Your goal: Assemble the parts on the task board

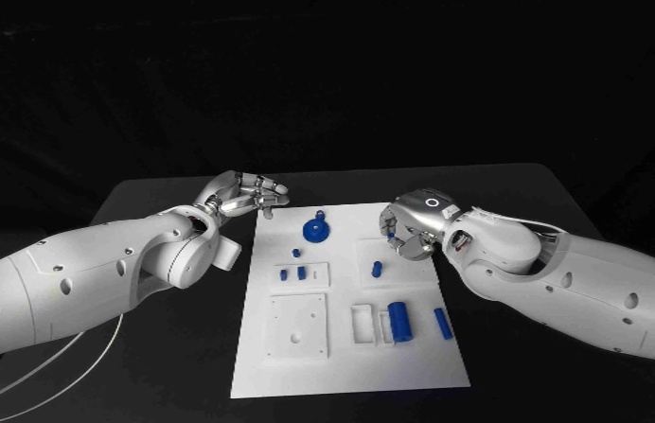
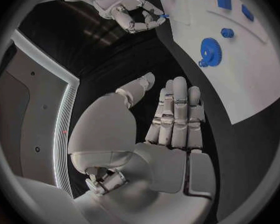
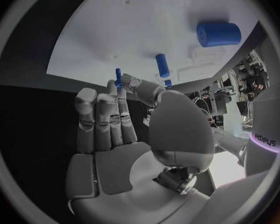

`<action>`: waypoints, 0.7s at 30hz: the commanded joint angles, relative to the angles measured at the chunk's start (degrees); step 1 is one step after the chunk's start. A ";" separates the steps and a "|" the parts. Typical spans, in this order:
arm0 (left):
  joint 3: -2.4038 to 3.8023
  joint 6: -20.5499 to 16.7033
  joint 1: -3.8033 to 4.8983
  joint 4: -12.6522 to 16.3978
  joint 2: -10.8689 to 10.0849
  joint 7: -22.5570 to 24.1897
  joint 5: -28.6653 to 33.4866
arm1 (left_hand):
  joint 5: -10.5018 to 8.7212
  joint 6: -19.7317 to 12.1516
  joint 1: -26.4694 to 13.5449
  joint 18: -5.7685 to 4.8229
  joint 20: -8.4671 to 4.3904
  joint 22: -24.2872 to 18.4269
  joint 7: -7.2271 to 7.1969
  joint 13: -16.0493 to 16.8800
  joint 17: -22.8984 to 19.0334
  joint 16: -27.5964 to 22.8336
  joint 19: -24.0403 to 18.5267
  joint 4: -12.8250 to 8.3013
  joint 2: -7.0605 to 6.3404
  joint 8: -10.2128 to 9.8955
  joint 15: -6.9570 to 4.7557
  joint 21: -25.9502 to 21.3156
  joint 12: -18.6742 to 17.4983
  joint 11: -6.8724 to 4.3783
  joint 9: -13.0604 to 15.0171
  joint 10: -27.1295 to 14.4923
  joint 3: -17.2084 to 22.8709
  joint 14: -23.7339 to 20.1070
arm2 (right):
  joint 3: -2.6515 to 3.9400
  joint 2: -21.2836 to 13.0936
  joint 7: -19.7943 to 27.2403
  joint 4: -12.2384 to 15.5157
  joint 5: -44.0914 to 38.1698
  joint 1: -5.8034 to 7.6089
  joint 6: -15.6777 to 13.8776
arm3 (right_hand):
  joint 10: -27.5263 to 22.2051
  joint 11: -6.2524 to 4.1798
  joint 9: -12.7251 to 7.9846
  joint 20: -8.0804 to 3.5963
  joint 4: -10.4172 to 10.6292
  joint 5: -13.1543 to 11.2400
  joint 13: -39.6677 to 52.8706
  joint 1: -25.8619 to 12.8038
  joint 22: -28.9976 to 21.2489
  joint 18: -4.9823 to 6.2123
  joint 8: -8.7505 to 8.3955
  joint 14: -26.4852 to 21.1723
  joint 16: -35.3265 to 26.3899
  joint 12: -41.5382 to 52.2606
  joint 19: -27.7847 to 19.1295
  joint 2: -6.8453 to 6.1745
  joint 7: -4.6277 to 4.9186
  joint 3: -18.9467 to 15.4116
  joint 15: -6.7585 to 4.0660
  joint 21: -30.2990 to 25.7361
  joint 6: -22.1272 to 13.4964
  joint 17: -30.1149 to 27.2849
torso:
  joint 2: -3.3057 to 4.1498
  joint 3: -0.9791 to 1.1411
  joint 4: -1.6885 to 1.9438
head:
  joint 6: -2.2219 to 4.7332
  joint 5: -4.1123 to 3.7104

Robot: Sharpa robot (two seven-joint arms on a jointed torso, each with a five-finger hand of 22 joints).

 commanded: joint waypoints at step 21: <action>0.05 -0.96 0.05 -0.60 0.84 1.68 1.55 | 0.32 -0.48 0.12 -0.57 -1.90 -0.02 -0.01 0.08 0.11 -0.43 -0.36 -0.45 0.63 0.22 0.21 -0.42 -0.11 0.04 0.04 -0.47 -0.07 -0.11 | 0.35 3.07 6.11 7.83 9.65 -1.83 -8.19 | 3.03 0.26 0.12 -0.37 0.60 -0.04 0.26 0.09 0.76 4.88 0.11 0.08 0.07 -0.03 0.34 -0.71 0.19 0.48 -0.36 0.13 0.34 -0.22 | -0.05 -0.03 -0.10 | -0.17 5.10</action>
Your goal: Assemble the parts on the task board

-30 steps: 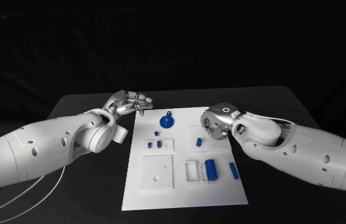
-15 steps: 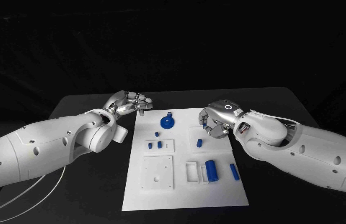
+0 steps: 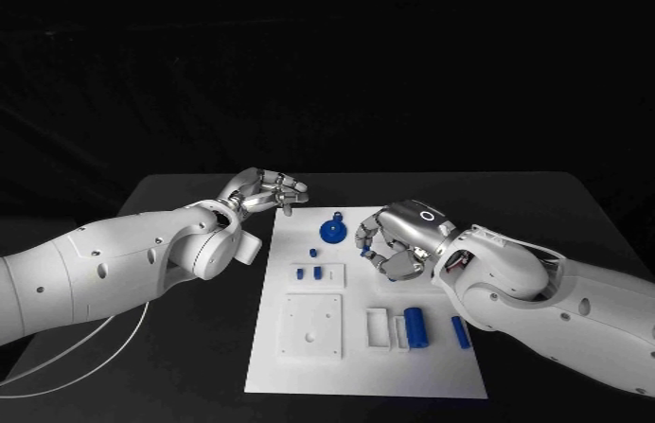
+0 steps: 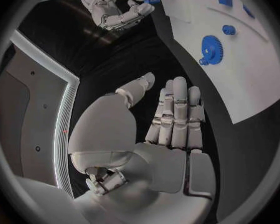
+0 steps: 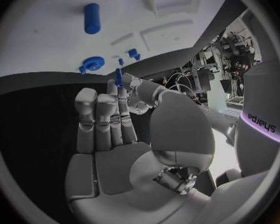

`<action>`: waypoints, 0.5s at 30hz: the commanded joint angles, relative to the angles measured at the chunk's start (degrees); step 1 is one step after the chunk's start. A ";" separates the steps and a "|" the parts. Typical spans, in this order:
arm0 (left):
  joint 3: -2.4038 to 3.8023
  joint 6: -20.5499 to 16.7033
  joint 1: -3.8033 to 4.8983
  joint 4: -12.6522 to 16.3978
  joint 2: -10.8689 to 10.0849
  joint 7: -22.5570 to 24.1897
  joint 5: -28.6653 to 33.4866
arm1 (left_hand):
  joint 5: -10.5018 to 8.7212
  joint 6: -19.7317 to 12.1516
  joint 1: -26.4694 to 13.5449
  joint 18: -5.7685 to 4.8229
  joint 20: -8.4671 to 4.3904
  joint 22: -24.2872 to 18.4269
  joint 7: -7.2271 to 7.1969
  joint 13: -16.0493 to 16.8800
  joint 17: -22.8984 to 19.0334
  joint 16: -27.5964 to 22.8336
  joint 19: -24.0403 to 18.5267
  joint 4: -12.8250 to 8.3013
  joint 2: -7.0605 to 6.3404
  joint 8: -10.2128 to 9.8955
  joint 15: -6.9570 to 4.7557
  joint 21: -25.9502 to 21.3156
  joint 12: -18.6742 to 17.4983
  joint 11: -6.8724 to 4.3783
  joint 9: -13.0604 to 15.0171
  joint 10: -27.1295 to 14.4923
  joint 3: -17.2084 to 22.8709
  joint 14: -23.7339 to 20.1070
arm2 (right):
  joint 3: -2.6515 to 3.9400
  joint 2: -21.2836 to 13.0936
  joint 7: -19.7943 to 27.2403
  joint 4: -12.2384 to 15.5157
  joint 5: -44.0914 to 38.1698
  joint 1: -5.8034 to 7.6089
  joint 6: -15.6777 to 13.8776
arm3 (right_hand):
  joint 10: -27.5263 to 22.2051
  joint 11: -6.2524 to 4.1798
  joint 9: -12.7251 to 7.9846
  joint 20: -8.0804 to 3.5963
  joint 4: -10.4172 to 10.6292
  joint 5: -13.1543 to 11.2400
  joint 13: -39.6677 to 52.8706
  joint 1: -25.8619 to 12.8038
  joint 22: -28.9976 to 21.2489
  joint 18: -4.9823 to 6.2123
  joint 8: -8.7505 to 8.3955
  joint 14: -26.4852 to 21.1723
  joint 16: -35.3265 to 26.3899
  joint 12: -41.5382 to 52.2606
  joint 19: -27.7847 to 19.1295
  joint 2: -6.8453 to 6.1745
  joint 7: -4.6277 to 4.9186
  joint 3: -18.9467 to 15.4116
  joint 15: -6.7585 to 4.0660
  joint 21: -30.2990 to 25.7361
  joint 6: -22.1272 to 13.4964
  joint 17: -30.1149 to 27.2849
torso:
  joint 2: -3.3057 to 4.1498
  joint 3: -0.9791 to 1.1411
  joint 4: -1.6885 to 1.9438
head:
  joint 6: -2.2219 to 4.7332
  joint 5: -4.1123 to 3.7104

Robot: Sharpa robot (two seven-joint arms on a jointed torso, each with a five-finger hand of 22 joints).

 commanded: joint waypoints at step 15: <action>0.05 -0.99 0.06 0.17 0.91 1.29 1.28 | 0.33 -0.50 0.10 -0.58 -1.91 0.00 0.00 0.10 0.15 -0.27 -0.32 -0.32 0.63 0.24 0.20 -0.24 -0.08 0.04 0.04 -0.46 0.08 -0.06 | -2.57 5.57 1.08 -0.76 -4.21 -2.16 3.20 | 2.41 0.42 0.09 -0.52 -0.01 0.00 0.03 0.52 0.75 4.89 0.03 0.04 -0.02 -0.08 0.01 0.31 0.05 -0.18 -0.30 0.10 -0.04 -0.20 | 0.05 -0.14 0.18 | -2.65 5.34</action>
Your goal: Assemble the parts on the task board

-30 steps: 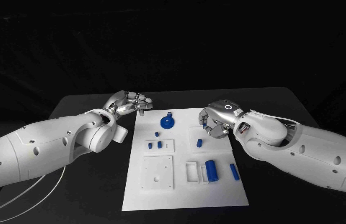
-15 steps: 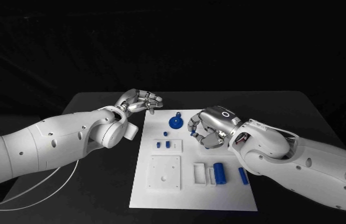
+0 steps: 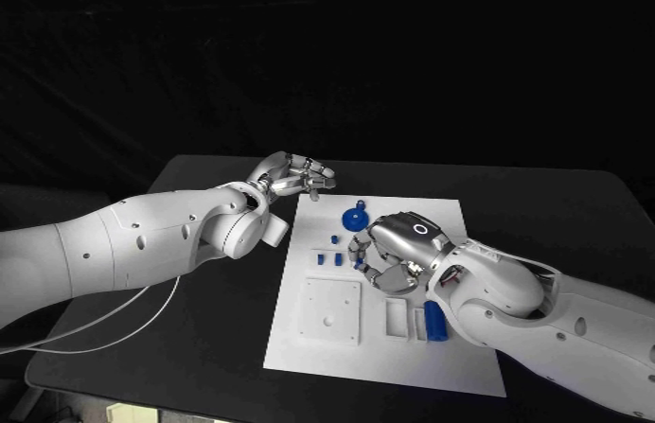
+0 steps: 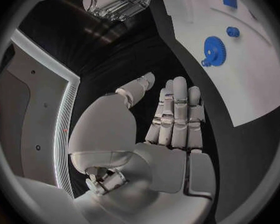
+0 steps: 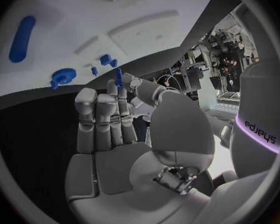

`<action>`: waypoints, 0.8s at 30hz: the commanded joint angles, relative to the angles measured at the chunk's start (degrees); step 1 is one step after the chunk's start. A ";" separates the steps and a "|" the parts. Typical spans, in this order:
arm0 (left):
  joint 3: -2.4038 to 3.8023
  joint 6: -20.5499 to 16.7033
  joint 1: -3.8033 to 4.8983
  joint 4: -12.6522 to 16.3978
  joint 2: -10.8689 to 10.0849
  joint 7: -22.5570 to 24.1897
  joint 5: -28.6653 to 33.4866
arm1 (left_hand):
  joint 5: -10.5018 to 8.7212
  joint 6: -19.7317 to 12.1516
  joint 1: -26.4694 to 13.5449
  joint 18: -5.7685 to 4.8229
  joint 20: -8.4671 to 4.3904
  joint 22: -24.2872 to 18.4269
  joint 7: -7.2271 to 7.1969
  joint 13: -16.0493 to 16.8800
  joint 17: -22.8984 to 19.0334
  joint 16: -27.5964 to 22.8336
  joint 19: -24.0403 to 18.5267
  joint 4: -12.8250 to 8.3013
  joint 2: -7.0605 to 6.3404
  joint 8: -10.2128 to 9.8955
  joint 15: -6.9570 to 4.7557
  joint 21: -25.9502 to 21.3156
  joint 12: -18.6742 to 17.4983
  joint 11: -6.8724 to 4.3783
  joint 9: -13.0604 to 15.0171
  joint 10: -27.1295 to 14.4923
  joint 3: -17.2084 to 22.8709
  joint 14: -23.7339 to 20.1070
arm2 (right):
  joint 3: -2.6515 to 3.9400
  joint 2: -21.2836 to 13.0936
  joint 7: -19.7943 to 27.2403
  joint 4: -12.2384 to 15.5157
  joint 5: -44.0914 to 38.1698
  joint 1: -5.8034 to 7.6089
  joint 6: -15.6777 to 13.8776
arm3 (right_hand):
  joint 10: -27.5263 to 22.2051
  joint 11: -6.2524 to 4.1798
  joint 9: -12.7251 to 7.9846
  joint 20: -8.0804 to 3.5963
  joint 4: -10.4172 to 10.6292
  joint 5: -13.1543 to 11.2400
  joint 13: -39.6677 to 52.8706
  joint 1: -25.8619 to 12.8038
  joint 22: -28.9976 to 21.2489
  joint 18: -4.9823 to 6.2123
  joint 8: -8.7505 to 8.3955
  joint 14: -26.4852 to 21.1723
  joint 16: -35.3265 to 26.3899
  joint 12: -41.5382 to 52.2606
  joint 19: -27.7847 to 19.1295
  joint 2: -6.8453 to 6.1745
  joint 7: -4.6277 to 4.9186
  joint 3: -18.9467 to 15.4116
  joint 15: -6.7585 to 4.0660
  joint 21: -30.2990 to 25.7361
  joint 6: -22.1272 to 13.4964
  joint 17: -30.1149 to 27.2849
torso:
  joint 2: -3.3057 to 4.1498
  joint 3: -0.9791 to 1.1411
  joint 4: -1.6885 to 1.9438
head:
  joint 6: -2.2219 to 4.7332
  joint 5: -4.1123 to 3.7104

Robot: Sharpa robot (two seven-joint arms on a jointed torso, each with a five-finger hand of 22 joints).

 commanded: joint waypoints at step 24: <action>0.05 -0.21 0.06 -0.05 0.77 0.86 0.70 | 0.32 -0.52 0.08 -0.60 -1.93 0.02 0.01 0.07 0.15 -0.37 -0.29 -0.36 0.65 0.27 0.20 -0.31 -0.07 0.04 0.04 -0.50 0.08 -0.03 | -2.64 2.95 0.01 -1.11 -4.97 -2.43 4.54 | 2.33 0.49 0.15 -0.46 -0.31 0.03 0.22 0.52 0.76 4.88 0.01 0.02 -0.09 -0.19 0.20 0.54 0.08 -0.45 -0.20 0.09 -0.08 -0.19 | -0.01 -0.02 -0.04 | -2.12 2.88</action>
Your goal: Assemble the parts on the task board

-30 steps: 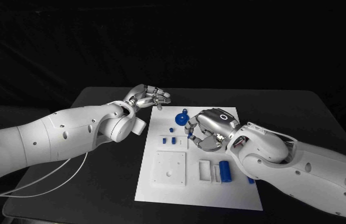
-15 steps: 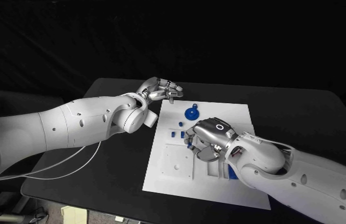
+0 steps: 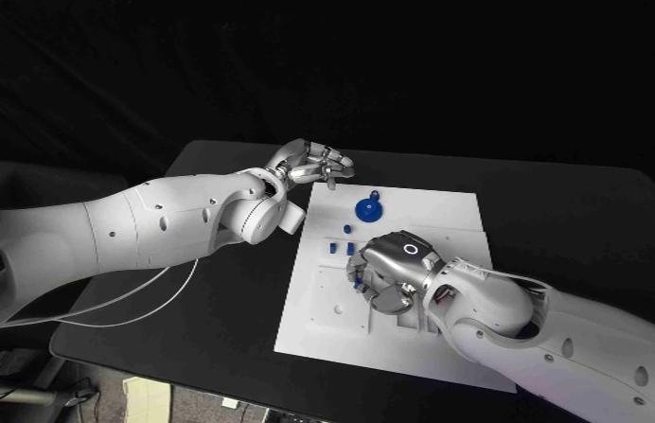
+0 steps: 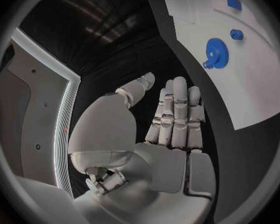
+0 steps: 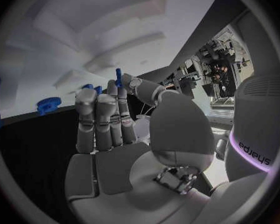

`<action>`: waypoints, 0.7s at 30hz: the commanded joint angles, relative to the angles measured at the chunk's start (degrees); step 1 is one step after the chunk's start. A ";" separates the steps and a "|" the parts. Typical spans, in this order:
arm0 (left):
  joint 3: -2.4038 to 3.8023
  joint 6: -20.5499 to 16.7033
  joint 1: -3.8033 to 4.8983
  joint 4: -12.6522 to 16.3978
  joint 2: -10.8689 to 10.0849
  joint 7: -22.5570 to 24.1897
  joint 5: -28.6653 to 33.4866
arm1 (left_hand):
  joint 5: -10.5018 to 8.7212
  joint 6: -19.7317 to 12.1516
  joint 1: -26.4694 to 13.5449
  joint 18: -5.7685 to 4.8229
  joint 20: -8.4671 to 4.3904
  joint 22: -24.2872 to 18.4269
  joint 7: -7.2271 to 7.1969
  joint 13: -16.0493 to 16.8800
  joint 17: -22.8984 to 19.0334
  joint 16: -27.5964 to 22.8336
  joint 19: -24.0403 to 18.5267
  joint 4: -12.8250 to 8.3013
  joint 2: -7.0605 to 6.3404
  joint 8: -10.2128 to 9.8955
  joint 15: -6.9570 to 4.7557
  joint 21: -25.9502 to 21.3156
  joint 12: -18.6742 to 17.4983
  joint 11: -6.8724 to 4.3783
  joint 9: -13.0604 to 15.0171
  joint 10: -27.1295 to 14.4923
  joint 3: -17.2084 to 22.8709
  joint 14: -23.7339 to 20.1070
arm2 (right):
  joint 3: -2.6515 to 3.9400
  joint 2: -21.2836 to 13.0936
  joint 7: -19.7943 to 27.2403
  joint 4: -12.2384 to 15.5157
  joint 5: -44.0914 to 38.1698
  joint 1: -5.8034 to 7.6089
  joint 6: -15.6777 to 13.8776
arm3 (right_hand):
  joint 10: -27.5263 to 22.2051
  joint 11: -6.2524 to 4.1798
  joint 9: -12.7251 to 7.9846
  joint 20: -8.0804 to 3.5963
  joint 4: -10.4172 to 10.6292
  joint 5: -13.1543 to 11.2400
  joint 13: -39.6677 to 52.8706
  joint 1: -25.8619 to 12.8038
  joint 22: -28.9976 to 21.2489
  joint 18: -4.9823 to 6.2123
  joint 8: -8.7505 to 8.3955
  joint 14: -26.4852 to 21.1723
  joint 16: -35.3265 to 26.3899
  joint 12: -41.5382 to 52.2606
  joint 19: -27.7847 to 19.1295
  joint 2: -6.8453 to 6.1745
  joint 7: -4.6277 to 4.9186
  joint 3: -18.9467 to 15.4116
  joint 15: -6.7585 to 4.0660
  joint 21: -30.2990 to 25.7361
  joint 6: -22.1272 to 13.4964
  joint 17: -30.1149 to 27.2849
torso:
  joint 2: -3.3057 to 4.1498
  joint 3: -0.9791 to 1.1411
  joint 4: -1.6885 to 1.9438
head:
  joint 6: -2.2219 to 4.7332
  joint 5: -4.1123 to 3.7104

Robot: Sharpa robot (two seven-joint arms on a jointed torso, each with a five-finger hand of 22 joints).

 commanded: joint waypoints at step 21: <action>0.05 0.07 0.06 -0.04 0.02 0.68 0.42 | 0.31 -0.55 0.02 -0.62 -1.93 0.04 0.02 0.08 0.10 -0.45 -0.26 -0.35 0.68 0.29 0.21 -0.38 -0.07 0.06 0.04 -0.54 0.06 -0.01 | -0.32 -0.38 -0.45 -0.03 -2.33 -0.20 2.24 | 2.21 0.54 0.12 -0.28 -0.36 0.23 0.14 0.17 0.78 4.89 0.15 -0.01 -0.15 0.28 -0.01 0.39 0.10 -0.40 -0.23 0.06 -0.11 -0.15 | 0.00 0.05 -0.06 | -0.68 0.43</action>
